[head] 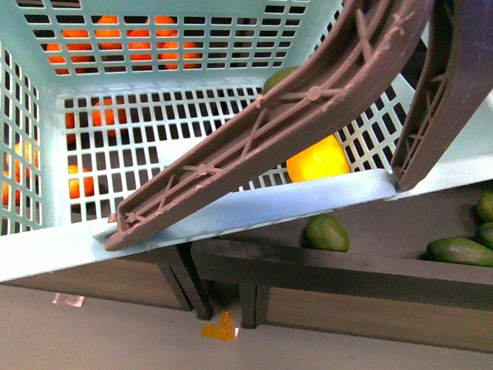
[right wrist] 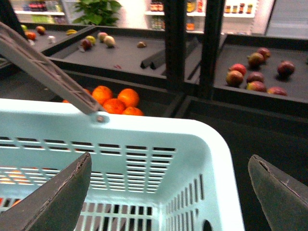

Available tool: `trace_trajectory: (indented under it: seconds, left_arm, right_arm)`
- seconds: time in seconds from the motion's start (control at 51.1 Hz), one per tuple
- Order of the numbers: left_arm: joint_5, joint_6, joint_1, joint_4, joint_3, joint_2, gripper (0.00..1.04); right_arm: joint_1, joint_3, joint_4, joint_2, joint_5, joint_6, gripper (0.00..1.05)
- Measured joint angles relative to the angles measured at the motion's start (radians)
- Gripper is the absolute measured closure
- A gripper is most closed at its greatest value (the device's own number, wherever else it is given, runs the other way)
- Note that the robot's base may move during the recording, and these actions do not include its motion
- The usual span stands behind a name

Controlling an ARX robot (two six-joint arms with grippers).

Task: Pick mango and avocado into basket

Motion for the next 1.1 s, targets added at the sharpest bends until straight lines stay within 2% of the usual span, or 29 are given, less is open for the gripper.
trace_trajectory:
  seconds: [0.118,0.313,0.372,0.411,0.47,0.725,0.881,0.921,0.999,1.097]
  left_arm:
    - [-0.008,0.002,0.000,0.000,0.000,0.000,0.85]
    - [0.000,-0.002,0.001,0.000,0.000,0.000,0.85]
    - [0.002,-0.002,0.000,0.000,0.000,0.000,0.85]
    - [0.002,-0.003,-0.002,0.000,0.000,0.000,0.85]
    - [0.002,-0.002,-0.002,0.000,0.000,0.000,0.85]
    - [-0.004,0.001,-0.001,0.000,0.000,0.000,0.85]
    - [-0.002,0.001,-0.001,0.000,0.000,0.000,0.85]
    - [-0.002,0.001,-0.001,0.000,0.000,0.000,0.85]
    - [-0.003,0.001,-0.001,0.000,0.000,0.000,0.85]
    - [-0.003,0.002,-0.001,0.000,0.000,0.000,0.85]
  right_arm:
    - [-0.070,-0.008,-0.124,-0.030,0.177,0.045,0.09]
    - [-0.179,-0.072,-0.172,-0.113,0.327,0.069,0.09]
    - [-0.200,-0.101,-0.086,-0.127,0.234,0.040,0.14]
    - [-0.214,-0.159,0.039,-0.146,0.113,0.015,0.22]
    - [-0.224,-0.223,0.119,-0.170,0.046,-0.004,0.31]
    - [-0.270,-0.439,0.196,-0.310,-0.009,-0.030,0.71]
    - [-0.295,-0.543,0.201,-0.405,-0.034,-0.033,0.99]
    - [-0.298,-0.560,0.201,-0.423,-0.038,-0.038,1.03]
    - [-0.306,-0.595,0.197,-0.464,-0.048,-0.036,1.03]
    - [-0.356,-0.634,0.181,-0.519,-0.109,-0.036,1.03]
